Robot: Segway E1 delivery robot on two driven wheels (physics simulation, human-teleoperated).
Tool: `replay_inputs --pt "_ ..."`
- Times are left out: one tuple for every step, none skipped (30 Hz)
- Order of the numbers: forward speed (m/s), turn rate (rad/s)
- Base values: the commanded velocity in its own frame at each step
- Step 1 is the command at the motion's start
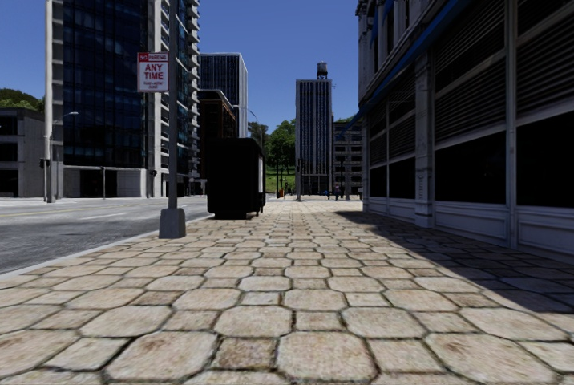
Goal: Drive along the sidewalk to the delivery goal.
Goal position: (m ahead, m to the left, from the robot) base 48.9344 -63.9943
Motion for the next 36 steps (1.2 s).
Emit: replay_inputs --pt "2.00 0.00" --pt "2.00 0.00" --pt "2.00 0.00" --pt "2.00 0.00" --pt "2.00 0.00" --pt "2.00 0.00" --pt "2.00 0.00" --pt "2.00 0.00" --pt "2.00 0.00" --pt "2.00 0.00" --pt "2.00 0.00" --pt "2.00 0.00" --pt "2.00 0.00" --pt "2.00 0.00" --pt "2.00 0.00" --pt "2.00 0.00" --pt "2.00 0.00" --pt "2.00 0.00" --pt "2.00 0.00" --pt "2.00 0.00" --pt "2.00 0.00" --pt "2.00 0.00" --pt "2.00 0.00" --pt "2.00 0.00" --pt "2.00 0.00" --pt "2.00 0.00" --pt "2.00 0.00" --pt "2.00 0.00" --pt "2.00 0.00" --pt "2.00 0.00" --pt "2.00 0.00" --pt "2.00 0.00" --pt "2.00 0.00" --pt "2.00 0.00" --pt "2.00 0.00" --pt "2.00 0.00"
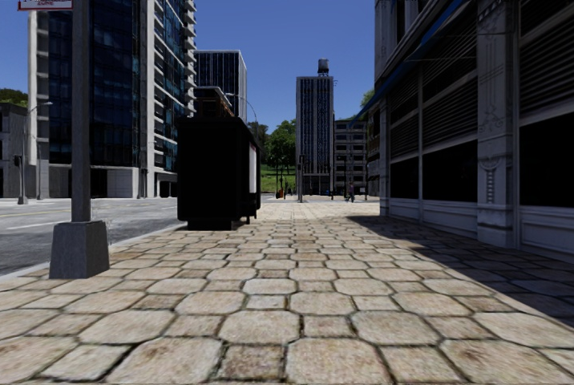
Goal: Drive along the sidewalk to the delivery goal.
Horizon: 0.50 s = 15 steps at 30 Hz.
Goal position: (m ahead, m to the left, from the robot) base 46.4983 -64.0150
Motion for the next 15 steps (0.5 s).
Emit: replay_inputs --pt "2.00 0.00" --pt "2.00 0.00" --pt "2.00 0.00" --pt "2.00 0.00" --pt "2.00 0.00" --pt "2.00 0.00" --pt "2.00 0.00" --pt "2.00 0.00" --pt "2.00 0.00" --pt "2.00 0.00" --pt "2.00 0.00" --pt "2.00 0.00" --pt "2.00 0.00" --pt "2.00 0.00" --pt "2.00 0.00"
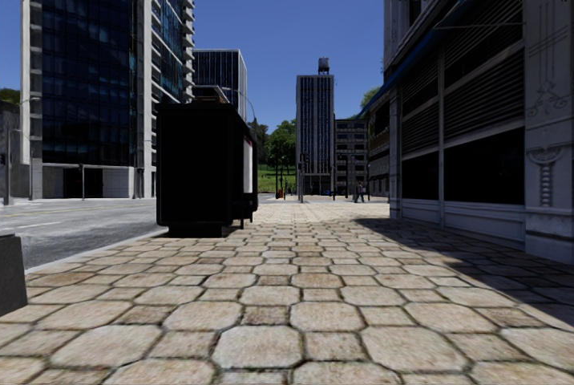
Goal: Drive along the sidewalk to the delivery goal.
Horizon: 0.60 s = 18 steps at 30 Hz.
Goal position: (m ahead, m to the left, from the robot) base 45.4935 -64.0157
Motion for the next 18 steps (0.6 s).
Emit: replay_inputs --pt "2.00 0.00" --pt "2.00 0.00" --pt "2.00 0.00" --pt "2.00 0.00" --pt "2.00 0.00" --pt "2.00 0.00" --pt "2.00 0.00" --pt "2.00 0.00" --pt "2.00 0.00" --pt "2.00 0.00" --pt "2.00 0.00" --pt "2.00 0.00" --pt "2.00 0.00" --pt "2.00 0.00" --pt "2.00 0.00" --pt "2.00 0.00" --pt "2.00 0.00" --pt "2.00 0.00"
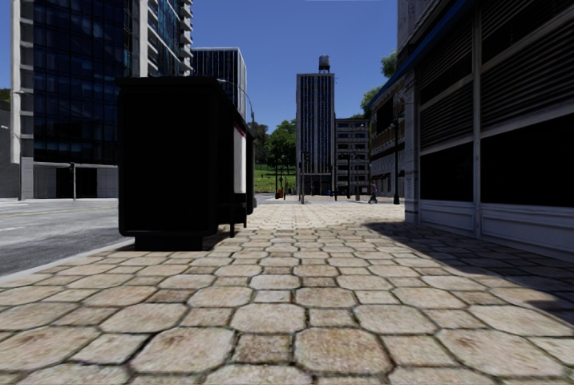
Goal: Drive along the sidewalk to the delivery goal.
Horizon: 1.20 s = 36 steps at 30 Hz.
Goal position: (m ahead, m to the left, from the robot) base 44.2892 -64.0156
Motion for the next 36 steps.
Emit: replay_inputs --pt "2.00 0.00" --pt "2.00 0.00" --pt "2.00 0.00" --pt "2.00 0.00" --pt "2.00 0.00" --pt "2.00 0.00" --pt "2.00 0.00" --pt "2.00 0.00" --pt "2.00 0.00" --pt "2.00 0.00" --pt "2.00 0.00" --pt "2.00 0.00" --pt "2.00 0.00" --pt "2.00 0.00" --pt "2.00 0.00" --pt "2.00 0.00" --pt "2.00 0.00" --pt "2.00 0.00" --pt "2.00 0.00" --pt "2.00 0.00" --pt "2.00 0.00" --pt "2.00 0.00" --pt "2.00 0.00" --pt "2.00 0.00" --pt "2.00 -0.13" --pt "2.00 -0.23" --pt "2.00 -0.32" --pt "2.00 -0.32" --pt "2.00 -0.35" --pt "2.00 -0.36" --pt "2.00 -0.36" --pt "2.00 -0.36" --pt "2.00 -0.36" --pt "2.00 -0.36" --pt "2.00 -0.36" --pt "2.00 -0.36"
